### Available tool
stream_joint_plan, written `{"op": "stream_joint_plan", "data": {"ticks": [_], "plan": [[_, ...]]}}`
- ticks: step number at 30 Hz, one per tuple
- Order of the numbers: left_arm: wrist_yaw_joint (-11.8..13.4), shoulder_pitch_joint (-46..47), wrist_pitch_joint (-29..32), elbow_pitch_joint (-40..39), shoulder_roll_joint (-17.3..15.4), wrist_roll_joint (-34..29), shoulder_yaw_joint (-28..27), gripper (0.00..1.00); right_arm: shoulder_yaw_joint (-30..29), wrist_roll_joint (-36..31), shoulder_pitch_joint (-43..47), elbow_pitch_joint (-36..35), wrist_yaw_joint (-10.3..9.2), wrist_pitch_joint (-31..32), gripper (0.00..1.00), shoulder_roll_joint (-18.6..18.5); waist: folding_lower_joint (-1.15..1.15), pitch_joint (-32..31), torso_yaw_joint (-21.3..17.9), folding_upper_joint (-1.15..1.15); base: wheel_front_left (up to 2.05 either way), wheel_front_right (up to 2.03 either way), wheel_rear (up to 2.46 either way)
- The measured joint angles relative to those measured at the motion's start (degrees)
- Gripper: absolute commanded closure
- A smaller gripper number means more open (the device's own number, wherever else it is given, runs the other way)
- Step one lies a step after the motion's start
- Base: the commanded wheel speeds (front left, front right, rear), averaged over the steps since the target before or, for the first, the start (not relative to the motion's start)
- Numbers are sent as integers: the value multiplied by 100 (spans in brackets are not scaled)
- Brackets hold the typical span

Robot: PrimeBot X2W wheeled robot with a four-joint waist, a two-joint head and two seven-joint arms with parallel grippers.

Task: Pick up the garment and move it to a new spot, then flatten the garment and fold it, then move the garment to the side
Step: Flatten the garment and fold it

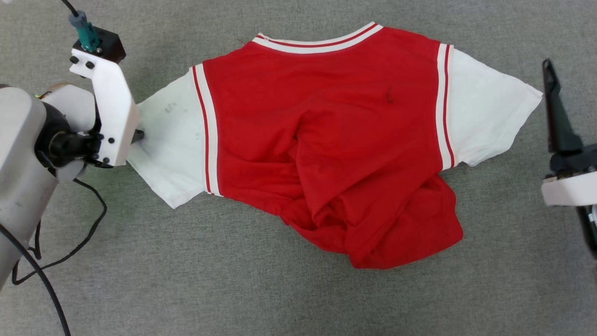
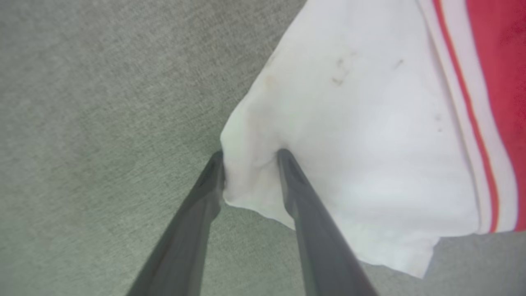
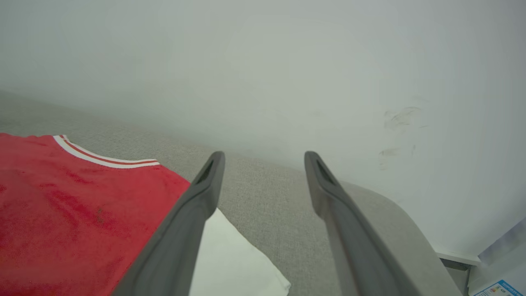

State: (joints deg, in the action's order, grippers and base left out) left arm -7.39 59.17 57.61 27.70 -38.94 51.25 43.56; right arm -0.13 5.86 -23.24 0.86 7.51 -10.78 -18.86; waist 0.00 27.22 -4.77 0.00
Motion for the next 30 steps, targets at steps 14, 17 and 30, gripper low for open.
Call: {"op": "stream_joint_plan", "data": {"ticks": [14,17,30], "plan": [[-1,209,-815,-992,-526,400,661,100,630,617,-1243,-125,0,2382,0,-1824,0,-352,292,0,0,0,0],[-1,256,-942,-1238,-550,409,825,100,1212,1395,-1488,81,0,3650,0,-2463,0,-358,409,0,0,0,0],[-1,660,-1354,-1470,-381,402,1224,100,2127,4070,-2456,1154,0,7009,0,-3199,0,28,805,0,0,0,0]]}}
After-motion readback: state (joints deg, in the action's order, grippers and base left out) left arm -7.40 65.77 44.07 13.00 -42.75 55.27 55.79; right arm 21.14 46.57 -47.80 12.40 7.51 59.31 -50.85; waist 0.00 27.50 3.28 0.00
